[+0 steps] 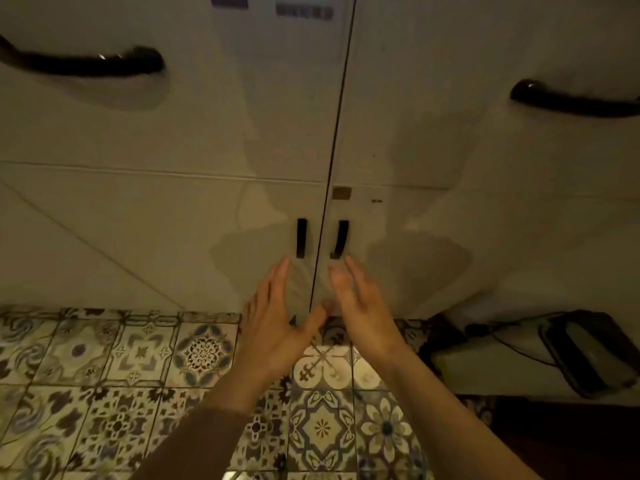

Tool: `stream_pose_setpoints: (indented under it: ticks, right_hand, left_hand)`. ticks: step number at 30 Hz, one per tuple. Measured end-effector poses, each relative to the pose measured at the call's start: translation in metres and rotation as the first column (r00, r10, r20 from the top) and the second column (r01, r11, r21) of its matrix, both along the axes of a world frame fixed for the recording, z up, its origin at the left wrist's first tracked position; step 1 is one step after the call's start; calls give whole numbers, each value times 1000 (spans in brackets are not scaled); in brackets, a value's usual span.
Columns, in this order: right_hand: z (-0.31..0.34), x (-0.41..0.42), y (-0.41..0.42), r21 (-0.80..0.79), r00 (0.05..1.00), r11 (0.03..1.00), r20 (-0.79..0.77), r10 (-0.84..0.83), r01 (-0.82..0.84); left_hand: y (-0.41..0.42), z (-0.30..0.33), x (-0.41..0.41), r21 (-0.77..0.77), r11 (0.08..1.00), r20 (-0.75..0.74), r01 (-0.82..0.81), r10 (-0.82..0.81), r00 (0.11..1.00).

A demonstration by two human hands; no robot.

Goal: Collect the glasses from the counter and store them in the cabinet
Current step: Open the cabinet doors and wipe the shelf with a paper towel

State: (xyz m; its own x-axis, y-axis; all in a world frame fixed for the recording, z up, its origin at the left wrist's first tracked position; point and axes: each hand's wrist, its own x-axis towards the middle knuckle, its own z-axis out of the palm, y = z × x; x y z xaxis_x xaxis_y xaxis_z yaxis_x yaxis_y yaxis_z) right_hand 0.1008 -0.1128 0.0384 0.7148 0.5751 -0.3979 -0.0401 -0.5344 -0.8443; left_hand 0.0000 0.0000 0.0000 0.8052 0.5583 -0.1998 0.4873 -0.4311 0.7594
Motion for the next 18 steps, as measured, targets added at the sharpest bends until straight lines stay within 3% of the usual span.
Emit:
stream_pose_setpoints:
  ticks: [2,5,9,18]
  right_hand:
    - [-5,4,11,99,990,991,-118,-77,89]
    - [-6,10,22,148,975,979,-192,-114,143]
    - [-6,15,23,224,976,963,-187,-107,149]
    - [1,-25,-16,134,983,982,-141,-114,133]
  left_hand:
    - [-2,-1,13,-257,964,105,-65,94,990]
    - [-2,-1,30,-398,916,192,-55,142,971]
    - [1,2,40,-422,906,235,-43,155,960]
    - [-16,15,-13,-438,898,192,-36,132,972]
